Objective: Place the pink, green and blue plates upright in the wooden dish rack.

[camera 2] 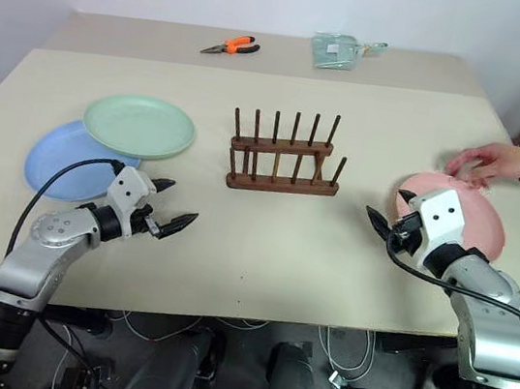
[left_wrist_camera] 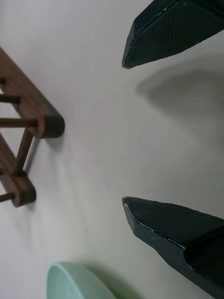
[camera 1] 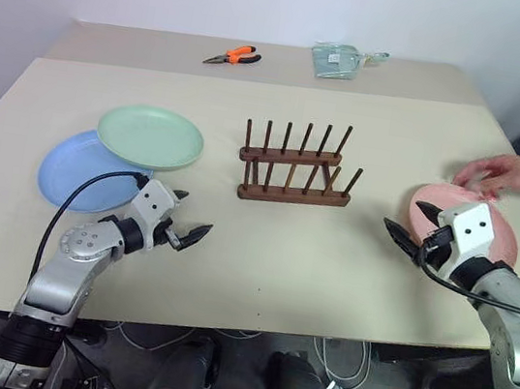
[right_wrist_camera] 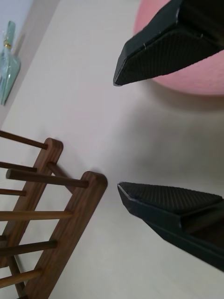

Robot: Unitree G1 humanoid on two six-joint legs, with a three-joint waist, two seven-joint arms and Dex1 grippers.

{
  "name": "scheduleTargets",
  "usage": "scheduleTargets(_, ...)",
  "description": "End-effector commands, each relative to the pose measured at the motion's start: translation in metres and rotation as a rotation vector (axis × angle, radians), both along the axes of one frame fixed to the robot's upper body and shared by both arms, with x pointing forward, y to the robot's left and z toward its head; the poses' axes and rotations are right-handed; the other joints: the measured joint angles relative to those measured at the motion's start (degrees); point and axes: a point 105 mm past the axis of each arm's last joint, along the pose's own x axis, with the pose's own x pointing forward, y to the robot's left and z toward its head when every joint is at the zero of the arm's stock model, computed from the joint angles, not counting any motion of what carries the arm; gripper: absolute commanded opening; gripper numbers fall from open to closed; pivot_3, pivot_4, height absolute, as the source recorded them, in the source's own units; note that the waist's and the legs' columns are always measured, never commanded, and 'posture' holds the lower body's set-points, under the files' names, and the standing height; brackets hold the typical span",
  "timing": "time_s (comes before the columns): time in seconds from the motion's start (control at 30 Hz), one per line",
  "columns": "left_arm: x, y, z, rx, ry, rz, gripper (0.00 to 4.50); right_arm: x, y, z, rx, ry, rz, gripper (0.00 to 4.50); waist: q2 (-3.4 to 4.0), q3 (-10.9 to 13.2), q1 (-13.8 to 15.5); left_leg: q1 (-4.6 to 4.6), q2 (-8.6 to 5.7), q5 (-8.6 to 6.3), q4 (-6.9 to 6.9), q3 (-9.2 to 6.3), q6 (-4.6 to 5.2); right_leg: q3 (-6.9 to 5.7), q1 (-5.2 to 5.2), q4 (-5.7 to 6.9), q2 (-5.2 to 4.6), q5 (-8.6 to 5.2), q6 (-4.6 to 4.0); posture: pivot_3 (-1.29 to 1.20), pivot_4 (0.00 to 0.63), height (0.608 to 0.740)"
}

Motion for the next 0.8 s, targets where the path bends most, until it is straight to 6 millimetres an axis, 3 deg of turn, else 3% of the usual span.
scheduleTargets(0.03,0.001,-0.004,0.003,0.000,-0.035,-0.002,4.50,0.004,-0.001,0.011,-0.024,-0.052,-0.006,3.40,0.00,0.00,0.03,0.00,0.00,0.00,0.00,0.00,0.00,0.00,0.00,0.00,0.00,0.00,0.00,0.00,0.150,0.719)
scheduleTargets(0.33,0.016,-0.020,0.002,-0.018,-0.034,-0.029,4.50,0.006,0.005,0.008,-0.012,-0.028,0.033,3.40,0.00,0.00,0.07,0.00,0.00,0.00,0.01,0.00,0.00,-0.01,0.01,0.01,0.02,0.01,0.01,0.00,0.150,0.719)
scheduleTargets(0.4,0.023,-0.023,0.003,-0.006,-0.033,-0.052,4.50,0.004,0.009,0.008,0.009,-0.015,0.049,3.95,-0.01,0.00,0.04,0.00,0.00,0.00,0.01,0.00,0.01,-0.02,0.02,0.00,0.03,0.01,0.01,0.00,0.150,0.719)
scheduleTargets(0.47,0.035,-0.034,0.001,0.022,-0.013,-0.111,4.50,-0.002,0.013,0.008,0.020,-0.010,0.063,4.47,-0.01,0.00,0.26,0.00,0.00,0.01,0.01,0.00,0.01,-0.03,0.02,0.00,0.03,0.02,0.03,0.00,0.150,0.719)
scheduleTargets(0.7,0.070,-0.075,0.000,0.068,0.019,-0.302,4.50,-0.019,0.025,0.001,0.002,-0.033,0.004,4.47,-0.03,0.00,1.32,-0.02,-0.04,0.00,0.05,0.01,0.02,-0.03,0.03,-0.02,0.04,0.10,0.18,0.00,0.150,0.719)
scheduleTargets(0.8,0.072,-0.096,-0.007,0.096,0.069,-0.404,4.50,-0.027,0.029,-0.005,-0.005,-0.034,-0.023,4.47,-0.04,0.00,1.52,-0.02,-0.03,0.01,0.05,0.01,0.02,-0.04,0.02,-0.01,0.06,0.11,0.20,0.00,0.150,0.719)
